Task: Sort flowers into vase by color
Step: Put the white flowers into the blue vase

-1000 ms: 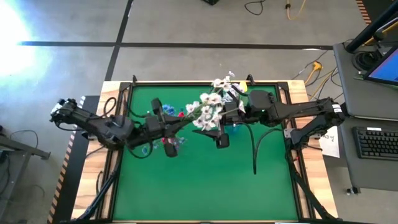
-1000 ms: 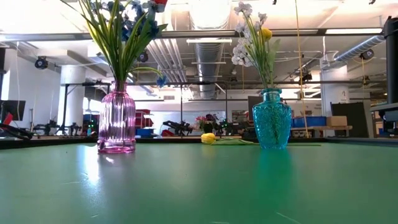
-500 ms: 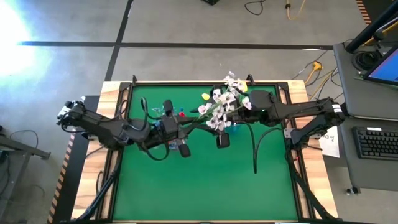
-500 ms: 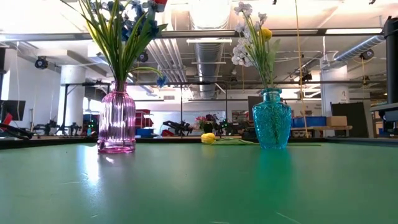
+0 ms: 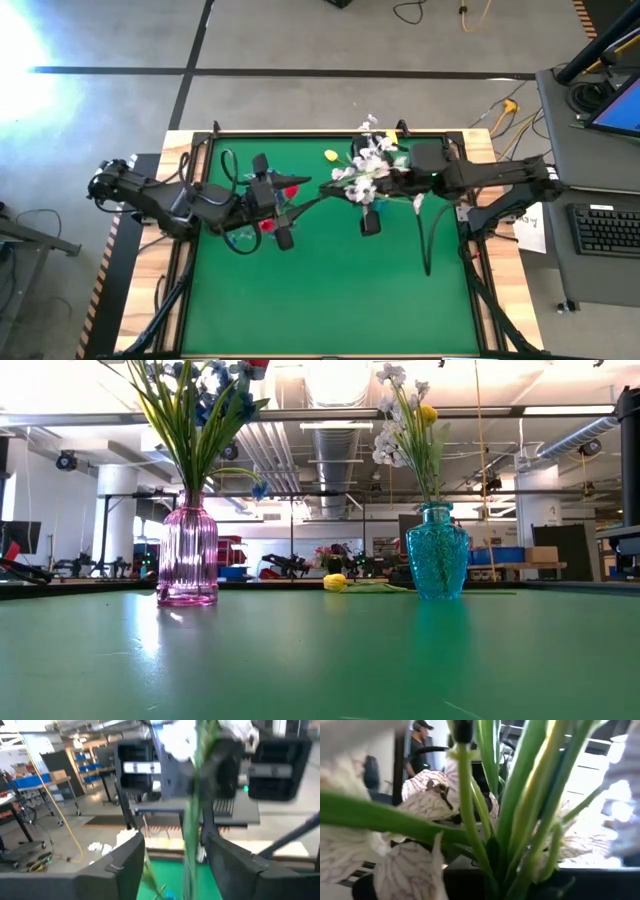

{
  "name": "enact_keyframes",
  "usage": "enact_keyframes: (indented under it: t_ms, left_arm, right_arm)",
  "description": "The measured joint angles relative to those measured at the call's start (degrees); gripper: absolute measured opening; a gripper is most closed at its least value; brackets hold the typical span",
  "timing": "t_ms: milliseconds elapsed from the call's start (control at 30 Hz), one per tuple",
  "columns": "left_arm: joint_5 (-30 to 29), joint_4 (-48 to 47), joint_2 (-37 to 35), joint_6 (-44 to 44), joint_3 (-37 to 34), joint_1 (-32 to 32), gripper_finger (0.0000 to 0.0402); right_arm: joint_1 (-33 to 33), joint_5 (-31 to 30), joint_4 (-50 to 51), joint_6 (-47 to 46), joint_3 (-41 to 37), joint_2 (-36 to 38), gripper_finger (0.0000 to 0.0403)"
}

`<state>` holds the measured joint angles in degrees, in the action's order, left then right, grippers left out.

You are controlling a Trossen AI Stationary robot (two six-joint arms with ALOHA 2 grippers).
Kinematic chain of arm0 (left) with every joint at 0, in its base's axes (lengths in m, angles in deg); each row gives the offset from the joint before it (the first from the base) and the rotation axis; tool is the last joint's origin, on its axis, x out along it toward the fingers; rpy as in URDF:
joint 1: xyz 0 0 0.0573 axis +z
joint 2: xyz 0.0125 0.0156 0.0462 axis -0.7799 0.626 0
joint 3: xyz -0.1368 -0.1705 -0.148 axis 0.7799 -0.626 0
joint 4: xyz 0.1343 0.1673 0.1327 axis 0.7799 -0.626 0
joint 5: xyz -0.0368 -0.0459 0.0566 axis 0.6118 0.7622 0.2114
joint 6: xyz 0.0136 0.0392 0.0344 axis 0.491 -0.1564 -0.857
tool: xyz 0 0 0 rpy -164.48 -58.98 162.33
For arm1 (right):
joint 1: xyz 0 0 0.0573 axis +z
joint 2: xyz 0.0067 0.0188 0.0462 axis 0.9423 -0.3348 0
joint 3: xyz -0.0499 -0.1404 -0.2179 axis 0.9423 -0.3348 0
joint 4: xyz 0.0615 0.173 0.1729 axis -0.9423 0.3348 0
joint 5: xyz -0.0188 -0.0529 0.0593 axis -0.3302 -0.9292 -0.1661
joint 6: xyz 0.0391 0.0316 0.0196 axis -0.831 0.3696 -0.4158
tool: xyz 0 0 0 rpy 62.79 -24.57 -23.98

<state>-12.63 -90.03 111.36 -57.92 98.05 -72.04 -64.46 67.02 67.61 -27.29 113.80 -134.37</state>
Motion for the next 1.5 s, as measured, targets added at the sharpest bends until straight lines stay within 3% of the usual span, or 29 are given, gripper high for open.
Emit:
enact_keyframes:
  t_ms: [267,433,700,1000,1233,1500]
  left_arm:
    - [-0.09,-20.68,-0.16,5.0,8.7,-0.11,0.0223]
    - [-0.09,-27.03,-1.18,6.05,9.97,-0.17,0.0224]
    - [-0.11,-28.21,-5.61,6.76,7.54,-0.42,0.0224]
    - [-3.0,-30.2,-9.32,9.08,4.52,-0.52,0.0224]
    - [-3.14,-31.38,-9.94,9.95,4.52,-0.52,0.0224]
    - [-3.15,-32.84,-10.02,10.74,4.52,-0.52,0.0224]
  right_arm:
    - [0.0,-12.56,23.24,-2.64,0.0,7.81,0.0013]
    - [-0.02,-21.47,35.12,-9.75,-3.45,13.35,0.0013]
    - [-0.03,-31.63,30.83,-16.08,-19.1,25.01,0.0013]
    - [-0.02,-32.49,14.78,-14.89,-33.59,31.66,0.0013]
    - [-0.02,-36.47,13.32,-14.27,-36.05,31.75,0.0013]
    - [-0.02,-36.65,13.85,-15.89,-38.16,31.81,0.0013]
